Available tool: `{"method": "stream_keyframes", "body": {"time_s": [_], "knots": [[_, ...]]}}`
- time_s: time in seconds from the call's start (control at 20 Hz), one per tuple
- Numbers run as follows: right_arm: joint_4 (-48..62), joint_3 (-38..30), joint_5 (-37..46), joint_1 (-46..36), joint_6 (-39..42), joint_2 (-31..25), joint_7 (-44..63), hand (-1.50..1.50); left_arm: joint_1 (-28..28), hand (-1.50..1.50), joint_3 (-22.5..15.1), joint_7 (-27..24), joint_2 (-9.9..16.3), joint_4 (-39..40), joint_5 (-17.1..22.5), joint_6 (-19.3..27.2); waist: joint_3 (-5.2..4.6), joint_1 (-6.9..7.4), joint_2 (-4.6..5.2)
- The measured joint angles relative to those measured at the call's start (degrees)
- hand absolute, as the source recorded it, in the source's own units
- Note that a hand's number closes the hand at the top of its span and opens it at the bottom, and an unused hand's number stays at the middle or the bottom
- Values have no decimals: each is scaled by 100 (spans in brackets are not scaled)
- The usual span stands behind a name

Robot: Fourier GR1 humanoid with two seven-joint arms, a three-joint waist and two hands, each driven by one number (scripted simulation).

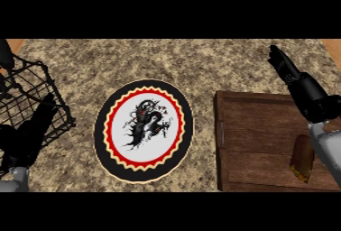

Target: Pick the sweet potato from the tray and place it in the plate

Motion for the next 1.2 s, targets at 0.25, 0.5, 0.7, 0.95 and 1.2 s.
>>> {"method": "stream_keyframes", "body": {"time_s": [0.25, 0.5, 0.7, 0.95, 1.2], "knots": [[535, -271, 542, -162, -1427, 374, 682, -150, -47, 0, -3, 104, -15, -188, -125, 165, -82, 27, -125], [1304, 385, 2062, 73, -1964, -410, 1478, -150, -35, 0, 22, 77, 55, -375, -187, 195, -224, 18, -66], [1585, 598, 2872, 314, -3176, 24, 2413, -150, 37, 0, 41, 133, 9, -326, -278, 331, -195, -88, -156], [1513, 1157, 4125, 527, -3908, 193, 3508, -150, 21, 0, 30, 238, -60, -270, -443, 500, -244, -140, -286], [1303, 1628, 5503, 262, -3789, 175, 4720, -150, 36, 0, 44, 264, -119, -245, -520, 585, -219, -171, -313]]}}
